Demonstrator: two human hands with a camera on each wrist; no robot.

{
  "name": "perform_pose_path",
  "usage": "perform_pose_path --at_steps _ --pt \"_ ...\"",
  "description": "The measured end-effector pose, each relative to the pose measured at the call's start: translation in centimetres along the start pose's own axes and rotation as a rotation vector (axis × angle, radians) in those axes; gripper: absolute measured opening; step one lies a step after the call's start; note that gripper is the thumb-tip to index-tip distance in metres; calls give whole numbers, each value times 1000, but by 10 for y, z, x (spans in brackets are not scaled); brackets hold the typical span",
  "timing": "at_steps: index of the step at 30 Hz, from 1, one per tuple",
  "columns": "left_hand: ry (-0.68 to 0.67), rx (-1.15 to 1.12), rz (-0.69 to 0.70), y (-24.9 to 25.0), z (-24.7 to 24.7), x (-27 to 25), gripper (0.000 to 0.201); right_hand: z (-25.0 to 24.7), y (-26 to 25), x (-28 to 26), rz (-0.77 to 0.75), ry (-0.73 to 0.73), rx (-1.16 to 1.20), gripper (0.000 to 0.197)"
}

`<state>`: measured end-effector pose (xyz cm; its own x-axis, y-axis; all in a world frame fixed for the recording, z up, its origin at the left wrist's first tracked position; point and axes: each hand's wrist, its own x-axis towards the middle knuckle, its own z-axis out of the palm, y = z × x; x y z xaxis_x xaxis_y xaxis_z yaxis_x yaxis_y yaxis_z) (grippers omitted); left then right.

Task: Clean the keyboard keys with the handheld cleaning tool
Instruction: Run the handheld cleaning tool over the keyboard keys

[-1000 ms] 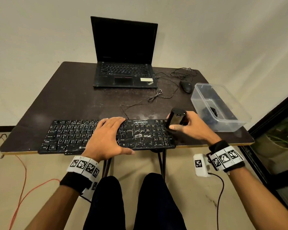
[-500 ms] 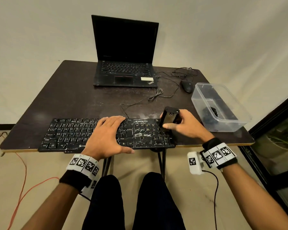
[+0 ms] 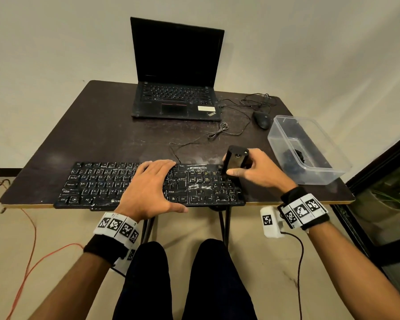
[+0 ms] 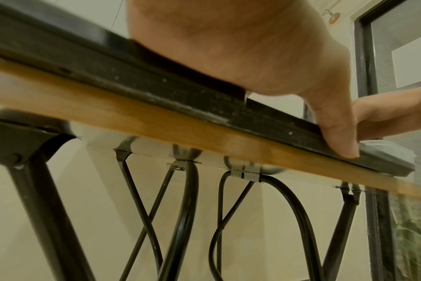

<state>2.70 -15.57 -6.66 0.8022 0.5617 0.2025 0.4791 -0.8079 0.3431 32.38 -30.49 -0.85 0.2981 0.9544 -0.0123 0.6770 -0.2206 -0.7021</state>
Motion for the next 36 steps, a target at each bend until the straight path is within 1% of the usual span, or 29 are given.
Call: perform_pose_path --at_steps 2,5,6,7,9,10,13,14,16,17,20,21,24,26,27,28,30,31,32,34,35,36 --pt "0 -2 1 0 1 0 131 -2 1 1 8 -39 27 39" --pt "8 -8 1 -2 1 1 132 -5 4 6 11 56 -1 45" --pt "6 -10 2 -3 1 1 132 -4 4 6 3 68 -12 46" --pt "2 -10 3 -3 1 1 133 -3 3 6 0 52 5 44" --pt "1 -11 3 -2 1 1 133 -2 0 5 -2 -32 53 36" --pt "1 -12 2 -1 1 1 133 -2 1 6 -4 -49 56 35" --pt "2 -13 0 -1 0 1 133 0 2 11 2 47 9 50" --pt "0 -11 2 -1 -1 1 133 1 3 13 1 45 18 50" --pt "1 -10 4 -1 0 1 132 1 2 15 -6 -17 59 39" --pt "3 -12 5 0 0 1 132 0 2 16 -5 -31 64 37" --pt "3 -10 1 -1 0 1 131 1 3 21 3 64 -2 42" --pt "1 -8 2 -1 0 1 131 2 4 22 10 69 -8 42" --pt "0 -11 3 0 0 1 131 3 0 24 22 -19 29 41" --pt "0 -11 0 0 0 1 131 1 0 27 23 44 -13 47" --pt "0 -9 -2 0 0 1 131 1 -1 27 27 87 -41 45" --pt "-4 -6 -2 0 0 1 132 0 -1 28 29 95 -41 41" --pt "-10 -1 -4 1 0 2 133 2 -2 27 24 11 19 35" --pt "-11 0 -4 1 -1 2 133 3 -3 27 17 -22 32 35" --pt "-11 -2 -5 1 -1 2 134 4 -3 28 18 -13 28 38" --pt "-2 -5 -6 1 0 1 134 7 -2 32 32 83 -14 50" --pt "-1 -6 -6 1 0 1 134 9 -1 32 31 105 -12 56" --pt "-1 -7 -6 1 0 1 134 12 -2 33 29 90 7 60"
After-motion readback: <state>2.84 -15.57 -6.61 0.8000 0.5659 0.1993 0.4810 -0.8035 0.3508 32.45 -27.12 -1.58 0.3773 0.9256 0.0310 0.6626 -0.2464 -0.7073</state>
